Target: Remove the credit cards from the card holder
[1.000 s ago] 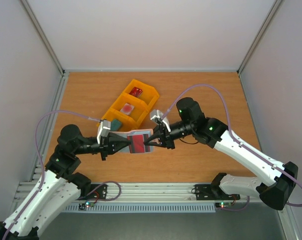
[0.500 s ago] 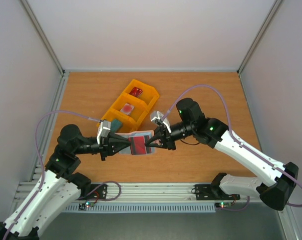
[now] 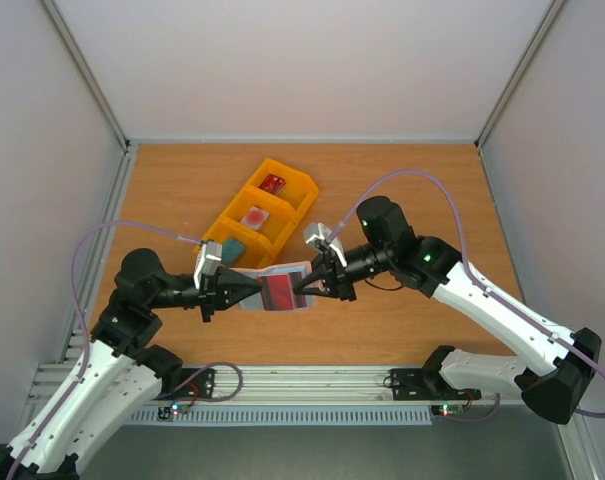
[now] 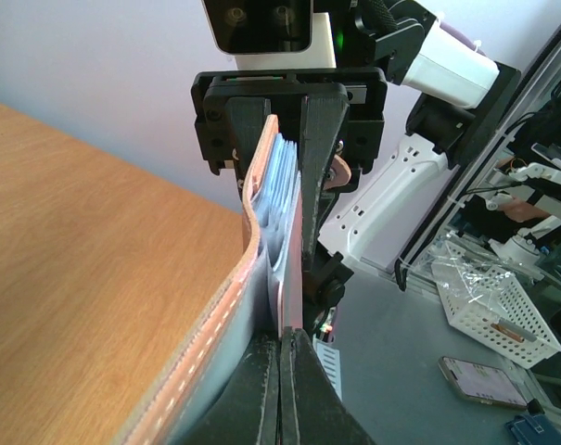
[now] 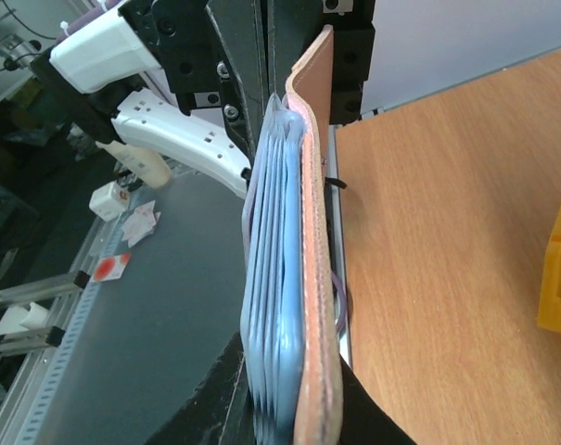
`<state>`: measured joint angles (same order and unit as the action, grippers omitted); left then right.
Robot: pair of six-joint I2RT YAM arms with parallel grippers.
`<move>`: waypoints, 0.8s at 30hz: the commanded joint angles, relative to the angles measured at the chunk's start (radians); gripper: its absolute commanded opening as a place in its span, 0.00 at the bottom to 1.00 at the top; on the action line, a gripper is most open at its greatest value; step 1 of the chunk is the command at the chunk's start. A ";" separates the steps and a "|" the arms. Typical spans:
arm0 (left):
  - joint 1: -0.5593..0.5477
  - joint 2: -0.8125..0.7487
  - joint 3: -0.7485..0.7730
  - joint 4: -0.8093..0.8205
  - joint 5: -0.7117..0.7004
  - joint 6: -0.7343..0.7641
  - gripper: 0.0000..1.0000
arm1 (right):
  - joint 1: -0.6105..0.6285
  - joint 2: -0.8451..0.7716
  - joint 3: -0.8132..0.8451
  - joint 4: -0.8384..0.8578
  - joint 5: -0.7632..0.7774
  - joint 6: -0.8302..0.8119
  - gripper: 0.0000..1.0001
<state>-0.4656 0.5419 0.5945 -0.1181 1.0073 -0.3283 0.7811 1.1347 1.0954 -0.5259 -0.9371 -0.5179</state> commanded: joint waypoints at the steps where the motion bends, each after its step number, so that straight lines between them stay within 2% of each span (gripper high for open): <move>1: 0.012 -0.013 0.020 -0.008 0.016 0.021 0.00 | -0.039 -0.054 0.026 -0.030 -0.046 -0.027 0.01; 14: 0.013 -0.015 0.025 -0.043 0.002 0.039 0.00 | -0.047 -0.065 0.031 -0.057 -0.062 -0.043 0.01; 20: 0.019 -0.017 0.036 -0.072 -0.114 0.042 0.00 | -0.051 -0.073 0.037 -0.106 -0.063 -0.067 0.01; 24: 0.021 -0.014 0.032 -0.053 -0.058 0.047 0.00 | -0.050 -0.082 0.034 -0.128 -0.063 -0.075 0.01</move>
<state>-0.4641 0.5404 0.5968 -0.1600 0.9722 -0.3008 0.7441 1.1034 1.0954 -0.6006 -0.9497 -0.5617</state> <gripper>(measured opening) 0.009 0.127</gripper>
